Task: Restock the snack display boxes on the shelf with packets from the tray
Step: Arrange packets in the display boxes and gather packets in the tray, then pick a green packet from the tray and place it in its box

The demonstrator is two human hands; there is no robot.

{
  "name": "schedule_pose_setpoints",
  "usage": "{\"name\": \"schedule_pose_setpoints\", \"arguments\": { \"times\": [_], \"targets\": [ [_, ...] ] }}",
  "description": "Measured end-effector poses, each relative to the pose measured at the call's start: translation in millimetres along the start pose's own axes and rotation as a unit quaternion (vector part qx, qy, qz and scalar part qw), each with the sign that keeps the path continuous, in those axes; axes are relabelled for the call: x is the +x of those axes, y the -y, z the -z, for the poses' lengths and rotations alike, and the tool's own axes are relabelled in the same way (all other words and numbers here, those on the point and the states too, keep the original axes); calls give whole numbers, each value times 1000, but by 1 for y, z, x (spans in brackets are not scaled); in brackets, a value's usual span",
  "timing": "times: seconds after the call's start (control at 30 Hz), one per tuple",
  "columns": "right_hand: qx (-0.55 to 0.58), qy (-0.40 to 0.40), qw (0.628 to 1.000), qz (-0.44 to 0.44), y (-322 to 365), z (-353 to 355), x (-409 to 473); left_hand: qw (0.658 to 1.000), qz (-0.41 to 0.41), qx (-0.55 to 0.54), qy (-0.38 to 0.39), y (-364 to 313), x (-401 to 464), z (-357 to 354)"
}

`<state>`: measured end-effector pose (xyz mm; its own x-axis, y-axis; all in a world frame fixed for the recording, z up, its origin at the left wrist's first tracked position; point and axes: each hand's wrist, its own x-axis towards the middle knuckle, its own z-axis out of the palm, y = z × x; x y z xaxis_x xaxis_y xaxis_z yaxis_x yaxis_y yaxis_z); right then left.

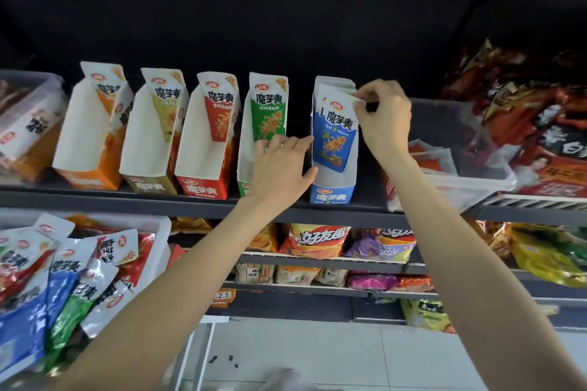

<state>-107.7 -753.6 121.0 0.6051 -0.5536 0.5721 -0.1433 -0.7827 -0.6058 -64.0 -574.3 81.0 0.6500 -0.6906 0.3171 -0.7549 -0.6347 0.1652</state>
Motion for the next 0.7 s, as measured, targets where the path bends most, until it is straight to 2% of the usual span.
{"name": "schedule_pose_setpoints", "arguments": {
  "times": [0.07,0.13,0.27,0.37,0.43,0.5,0.6,0.7],
  "targets": [
    [-6,-44,998,40,3,2,-15,997,-14,-49,-58,-2,-3,4],
    [-10,-62,993,101,10,4,-34,983,-24,-109,-148,-1,-9,11],
    [43,-18,983,180,47,0,-76,934,-24,-218,-280,16,-34,32],
    [89,40,975,201,82,-15,-110,899,-4,-311,-309,42,-71,49],
    [108,84,970,199,105,-29,-134,890,20,-333,-310,66,-104,57],
    [117,132,964,197,127,-47,-159,899,54,-329,-283,97,-139,62],
    [113,206,952,195,156,-82,-196,937,127,-267,-186,155,-190,61],
    [89,283,941,160,182,-123,-226,961,186,-194,-64,216,-230,56]
  ]
}}
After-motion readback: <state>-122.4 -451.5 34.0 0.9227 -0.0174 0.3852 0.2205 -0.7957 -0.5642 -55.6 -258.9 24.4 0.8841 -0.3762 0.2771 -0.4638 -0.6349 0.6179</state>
